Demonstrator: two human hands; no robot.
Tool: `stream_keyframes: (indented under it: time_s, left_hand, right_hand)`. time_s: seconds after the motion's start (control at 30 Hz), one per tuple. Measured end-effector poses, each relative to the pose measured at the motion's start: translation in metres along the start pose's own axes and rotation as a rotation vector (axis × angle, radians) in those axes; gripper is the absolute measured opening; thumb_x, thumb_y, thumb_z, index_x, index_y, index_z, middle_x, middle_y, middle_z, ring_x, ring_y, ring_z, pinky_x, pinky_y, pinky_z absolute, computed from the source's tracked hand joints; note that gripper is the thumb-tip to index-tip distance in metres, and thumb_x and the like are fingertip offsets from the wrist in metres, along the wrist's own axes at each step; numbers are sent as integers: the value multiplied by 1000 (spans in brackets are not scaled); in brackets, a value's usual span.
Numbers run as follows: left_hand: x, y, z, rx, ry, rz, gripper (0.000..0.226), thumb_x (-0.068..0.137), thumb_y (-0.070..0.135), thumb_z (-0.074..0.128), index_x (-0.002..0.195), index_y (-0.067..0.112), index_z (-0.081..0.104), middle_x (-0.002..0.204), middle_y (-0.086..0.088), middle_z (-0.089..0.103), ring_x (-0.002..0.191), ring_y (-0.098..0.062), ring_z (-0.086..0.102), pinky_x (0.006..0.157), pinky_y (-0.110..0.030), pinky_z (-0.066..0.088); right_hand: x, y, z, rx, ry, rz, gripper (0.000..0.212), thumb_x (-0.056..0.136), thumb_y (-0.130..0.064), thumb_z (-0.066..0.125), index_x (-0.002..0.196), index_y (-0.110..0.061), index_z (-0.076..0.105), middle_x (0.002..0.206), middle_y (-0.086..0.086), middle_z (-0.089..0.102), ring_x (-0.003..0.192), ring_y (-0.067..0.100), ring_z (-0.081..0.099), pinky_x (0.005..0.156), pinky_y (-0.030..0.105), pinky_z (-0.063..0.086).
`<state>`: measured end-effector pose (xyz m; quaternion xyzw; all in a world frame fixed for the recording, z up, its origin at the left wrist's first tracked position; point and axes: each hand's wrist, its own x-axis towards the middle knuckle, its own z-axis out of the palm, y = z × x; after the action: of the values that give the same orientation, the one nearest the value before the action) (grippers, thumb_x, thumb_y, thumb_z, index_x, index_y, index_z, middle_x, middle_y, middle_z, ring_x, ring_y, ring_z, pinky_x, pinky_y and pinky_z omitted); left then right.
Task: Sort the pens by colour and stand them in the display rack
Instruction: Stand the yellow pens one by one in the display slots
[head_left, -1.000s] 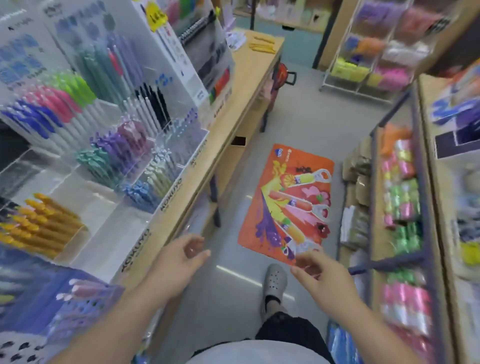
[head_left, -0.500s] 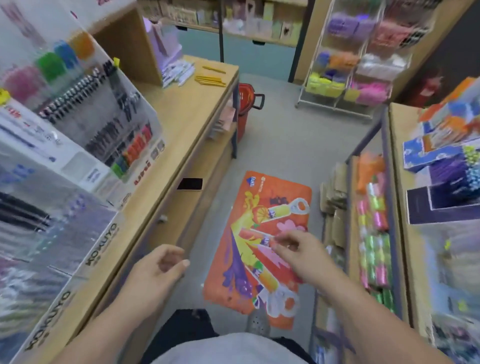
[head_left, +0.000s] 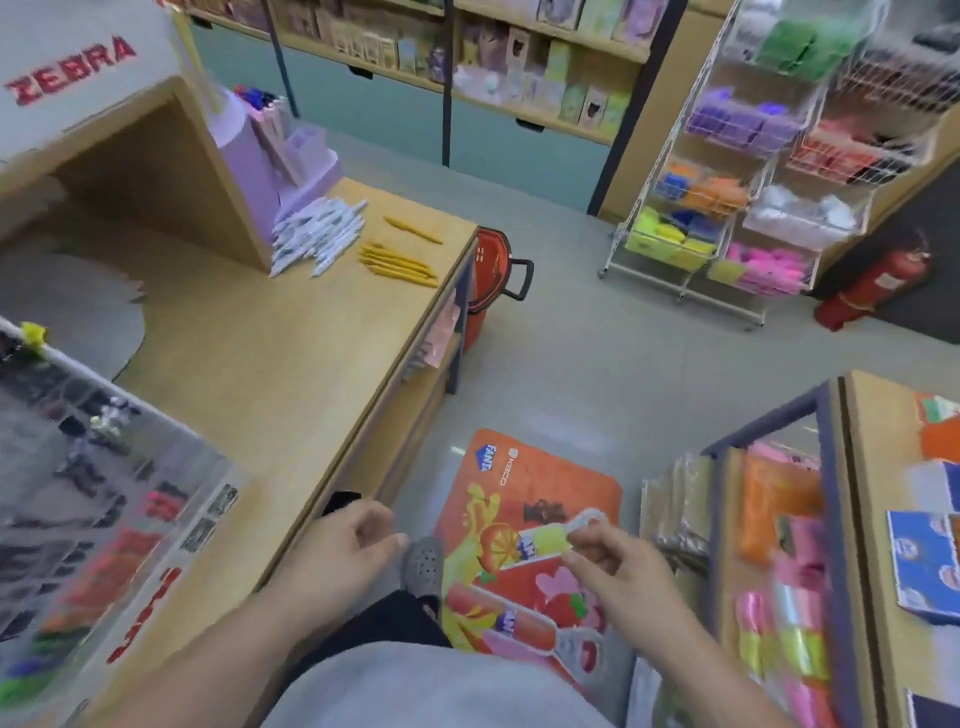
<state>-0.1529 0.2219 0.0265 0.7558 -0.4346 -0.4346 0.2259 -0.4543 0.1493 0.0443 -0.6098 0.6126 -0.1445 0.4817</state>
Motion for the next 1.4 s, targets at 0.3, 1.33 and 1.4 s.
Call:
stream_keyframes:
  time_s: [0.3, 1.33, 1.4]
  left_hand:
    - [246, 136, -96, -90, 84, 31, 11, 87, 33, 72, 92, 25, 67, 86, 0, 66, 80, -19, 61, 69, -32, 45]
    - [473, 154, -72, -427, 724, -1021, 59, 80, 53, 71, 119, 11, 58, 107, -2, 61, 97, -21, 57, 75, -28, 41]
    - [484, 158, -76, -395, 737, -1062, 56, 75, 57, 74, 107, 14, 57, 96, 2, 55, 86, -17, 52, 70, -28, 40]
  right_hand:
    - [178, -58, -57, 26, 62, 146, 16, 80, -13, 78, 87, -26, 72, 82, -4, 74, 74, 11, 68, 74, 21, 54]
    - [683, -320, 101, -878, -987, -537, 43, 90, -40, 66, 120, -10, 65, 116, 5, 68, 109, 21, 61, 92, 30, 47]
    - [676, -315, 108, -871, -987, -545, 38, 89, -38, 67, 115, -9, 69, 114, 5, 69, 107, 20, 63, 89, 26, 47]
